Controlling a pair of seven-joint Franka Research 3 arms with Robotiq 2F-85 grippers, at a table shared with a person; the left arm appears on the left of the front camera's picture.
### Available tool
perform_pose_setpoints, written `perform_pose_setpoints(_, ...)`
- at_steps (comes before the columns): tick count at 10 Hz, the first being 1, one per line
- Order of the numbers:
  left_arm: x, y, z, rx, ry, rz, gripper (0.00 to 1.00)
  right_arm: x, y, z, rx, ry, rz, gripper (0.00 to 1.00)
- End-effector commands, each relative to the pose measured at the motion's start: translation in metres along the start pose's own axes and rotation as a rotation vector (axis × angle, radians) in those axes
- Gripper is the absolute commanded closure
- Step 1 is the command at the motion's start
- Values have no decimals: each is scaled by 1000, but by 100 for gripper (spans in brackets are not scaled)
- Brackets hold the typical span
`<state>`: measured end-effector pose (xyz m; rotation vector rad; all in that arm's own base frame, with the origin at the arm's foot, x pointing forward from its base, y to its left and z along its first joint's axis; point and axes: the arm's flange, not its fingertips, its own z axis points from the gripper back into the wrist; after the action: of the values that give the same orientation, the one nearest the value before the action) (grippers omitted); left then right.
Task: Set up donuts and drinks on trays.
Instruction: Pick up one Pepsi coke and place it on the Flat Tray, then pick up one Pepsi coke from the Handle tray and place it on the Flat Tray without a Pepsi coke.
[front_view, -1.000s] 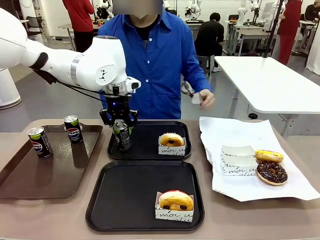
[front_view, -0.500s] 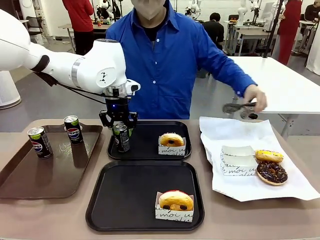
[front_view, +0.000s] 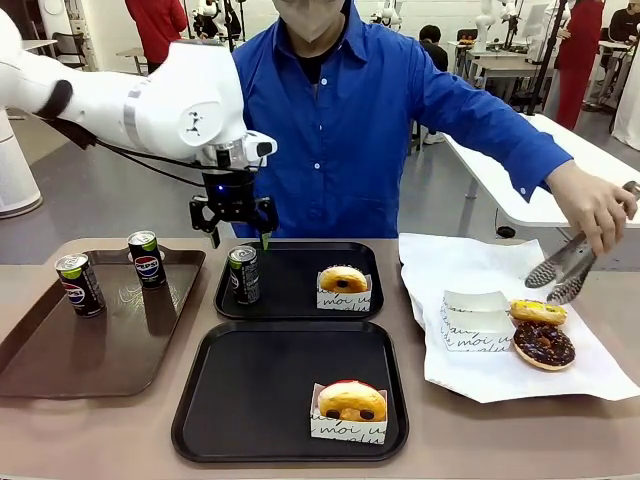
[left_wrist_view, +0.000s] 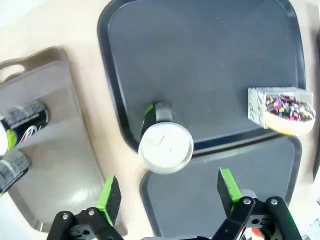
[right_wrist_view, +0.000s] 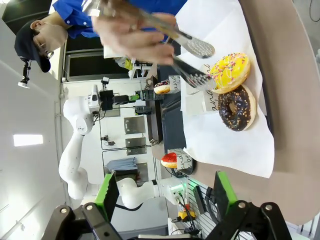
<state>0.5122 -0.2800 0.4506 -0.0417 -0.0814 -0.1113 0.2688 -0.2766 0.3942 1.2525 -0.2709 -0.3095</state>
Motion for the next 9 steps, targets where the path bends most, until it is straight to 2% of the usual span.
perform_pose_setpoints(1,-40,24,19,-20,7,-43,0,0,0,1,12,0,3,0)
perform_pose_setpoints(3,-71,40,33,-19,8,-70,0,0,0,1,12,0,3,0)
perform_pose_setpoints(7,-117,67,28,-50,7,-86,0,0,0,1,12,0,3,0)
perform_pose_setpoints(8,-95,51,33,-6,16,-77,0,0,0,1,12,0,3,0)
perform_pose_setpoints(9,-95,51,33,-6,16,-77,0,0,0,1,12,0,3,0)
